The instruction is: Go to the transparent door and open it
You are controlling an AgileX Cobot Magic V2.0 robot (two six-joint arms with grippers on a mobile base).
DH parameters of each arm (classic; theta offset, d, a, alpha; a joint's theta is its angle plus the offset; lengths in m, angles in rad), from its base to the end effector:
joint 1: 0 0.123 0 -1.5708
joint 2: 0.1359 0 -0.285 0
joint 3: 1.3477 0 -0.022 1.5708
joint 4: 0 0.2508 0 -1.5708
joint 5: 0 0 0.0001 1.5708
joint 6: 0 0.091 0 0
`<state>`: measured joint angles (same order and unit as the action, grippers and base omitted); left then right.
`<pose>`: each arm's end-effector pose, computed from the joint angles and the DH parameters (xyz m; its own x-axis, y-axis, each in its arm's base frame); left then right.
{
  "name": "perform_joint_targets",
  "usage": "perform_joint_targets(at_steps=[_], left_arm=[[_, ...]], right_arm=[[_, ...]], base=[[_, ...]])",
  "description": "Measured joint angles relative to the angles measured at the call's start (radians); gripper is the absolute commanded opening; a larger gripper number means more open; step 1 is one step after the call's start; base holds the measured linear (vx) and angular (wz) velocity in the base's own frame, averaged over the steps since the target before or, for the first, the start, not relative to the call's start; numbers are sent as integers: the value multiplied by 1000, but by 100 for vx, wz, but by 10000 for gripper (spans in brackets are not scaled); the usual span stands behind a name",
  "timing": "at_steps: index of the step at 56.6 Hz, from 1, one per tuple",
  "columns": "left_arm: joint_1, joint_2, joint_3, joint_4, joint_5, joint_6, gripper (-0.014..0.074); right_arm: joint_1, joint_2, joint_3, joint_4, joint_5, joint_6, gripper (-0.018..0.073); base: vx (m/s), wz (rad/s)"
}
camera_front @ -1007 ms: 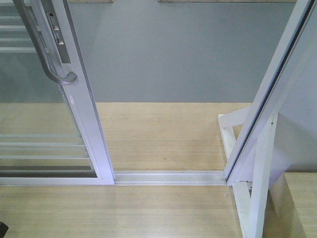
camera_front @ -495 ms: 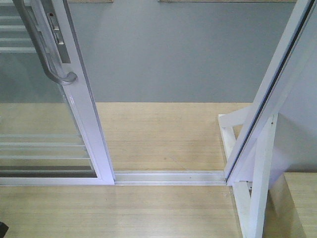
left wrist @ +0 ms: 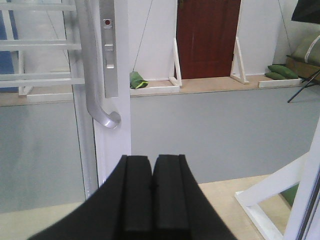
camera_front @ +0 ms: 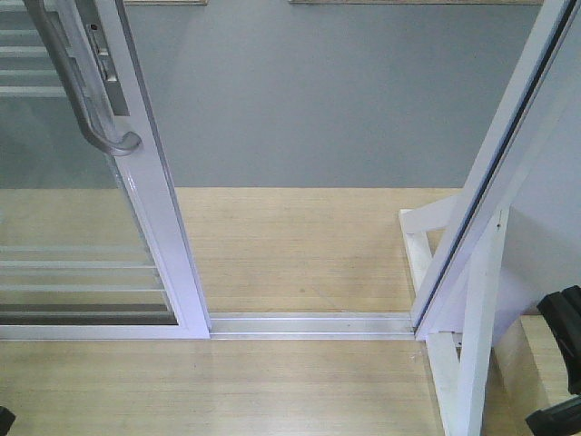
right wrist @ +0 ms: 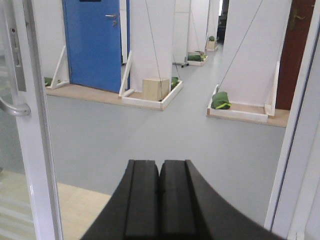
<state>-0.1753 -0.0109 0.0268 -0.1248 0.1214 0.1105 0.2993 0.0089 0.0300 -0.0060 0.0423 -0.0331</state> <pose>0.0556 -0.0113 0.1938 -0.0509 -0.0046 -0.9987 0.1885 0.9820 -0.0141 0.0558 0.0172 0.1987 0.0172 -0.0356 -0.9992 -0.2942 0.9550 -0.0391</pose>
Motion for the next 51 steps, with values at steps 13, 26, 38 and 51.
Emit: perform_joint_targets(at_steps=[13,26,38,51], left_arm=[[0,0,0,0,0,0,-6],[0,0,0,0,0,0,-6],[0,0,0,0,0,0,-6],[0,0,0,0,0,0,-6]], right_arm=[[-6,-18,0,-49,6,3,-6],[-65,-18,0,-31,6,3,-6],[-65,-18,0,-21,6,3,-6],[-65,-18,0,-21,6,3,-6]], base=[[0,0],[0,0],[0,0],[0,0]])
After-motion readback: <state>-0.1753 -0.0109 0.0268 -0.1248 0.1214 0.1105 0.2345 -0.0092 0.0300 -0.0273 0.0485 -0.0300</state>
